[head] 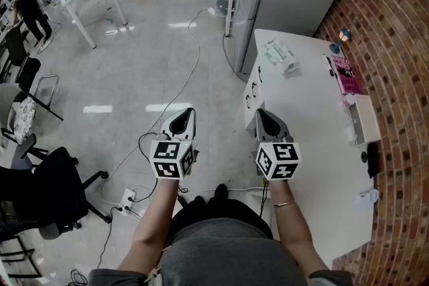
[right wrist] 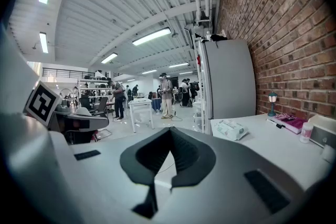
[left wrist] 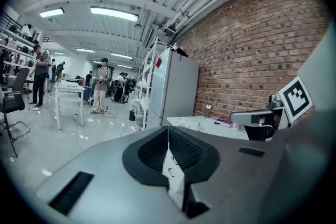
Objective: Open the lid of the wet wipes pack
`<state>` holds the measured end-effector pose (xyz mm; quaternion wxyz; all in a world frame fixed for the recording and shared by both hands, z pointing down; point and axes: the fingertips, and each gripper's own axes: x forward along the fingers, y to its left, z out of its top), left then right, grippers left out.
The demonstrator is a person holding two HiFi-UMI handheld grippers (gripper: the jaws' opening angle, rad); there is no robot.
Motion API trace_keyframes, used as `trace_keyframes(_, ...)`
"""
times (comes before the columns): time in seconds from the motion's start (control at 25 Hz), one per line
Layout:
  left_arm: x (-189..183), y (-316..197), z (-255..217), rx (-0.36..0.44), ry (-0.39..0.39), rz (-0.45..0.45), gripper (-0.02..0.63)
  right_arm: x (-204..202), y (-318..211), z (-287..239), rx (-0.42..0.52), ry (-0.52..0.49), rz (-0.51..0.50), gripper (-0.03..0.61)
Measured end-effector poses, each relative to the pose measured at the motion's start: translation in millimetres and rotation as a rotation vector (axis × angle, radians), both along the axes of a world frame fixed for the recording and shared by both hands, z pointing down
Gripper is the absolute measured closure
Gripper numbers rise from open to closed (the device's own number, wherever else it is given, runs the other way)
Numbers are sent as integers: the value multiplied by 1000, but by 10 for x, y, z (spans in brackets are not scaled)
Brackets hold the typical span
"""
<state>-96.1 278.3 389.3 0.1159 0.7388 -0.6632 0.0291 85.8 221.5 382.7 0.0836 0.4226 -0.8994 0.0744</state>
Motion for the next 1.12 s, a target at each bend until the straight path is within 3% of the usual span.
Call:
trace_keyframes(0.64, 96, -195, 112, -33, 17, -27, 582, 116, -227, 51, -17, 2, -21, 571)
trace_keyframes(0.72, 103, -202, 138, -44, 24, -32, 536, 143, -249, 58, -19, -7, -12, 571)
trace_keyframes(1.12, 110, -350, 165, -36, 35, -12, 486, 148, -360, 139, -66, -18, -13, 482)
